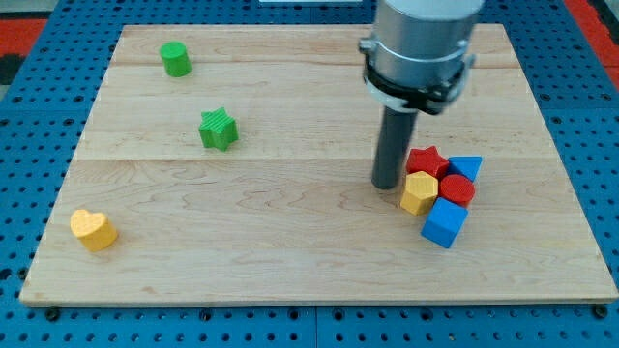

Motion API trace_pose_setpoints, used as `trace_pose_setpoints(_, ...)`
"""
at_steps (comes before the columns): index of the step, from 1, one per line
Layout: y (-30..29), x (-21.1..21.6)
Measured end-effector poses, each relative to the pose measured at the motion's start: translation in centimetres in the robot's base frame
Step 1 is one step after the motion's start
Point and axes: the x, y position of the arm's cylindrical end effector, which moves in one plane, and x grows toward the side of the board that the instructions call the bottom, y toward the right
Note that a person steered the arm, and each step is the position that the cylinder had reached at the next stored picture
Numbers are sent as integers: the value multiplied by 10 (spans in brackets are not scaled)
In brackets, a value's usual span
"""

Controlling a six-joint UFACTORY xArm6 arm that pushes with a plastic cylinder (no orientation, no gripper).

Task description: Push green star closer to the yellow hexagon

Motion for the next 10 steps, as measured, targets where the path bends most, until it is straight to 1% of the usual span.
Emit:
trace_pose_setpoints(1,-52,-37)
trace_pose_setpoints(2,-84,-87)
trace_pose_setpoints(3,-161,-121)
trace_pose_setpoints(4,-198,-141)
trace_pose_setpoints(5,-210,-157)
trace_pose_setpoints(6,-234,-138)
trace_pose_setpoints(7,-264,-129)
trace_pose_setpoints(8,-252,-128)
trace_pose_setpoints(9,-184,-124)
trace_pose_setpoints(10,-149,-101)
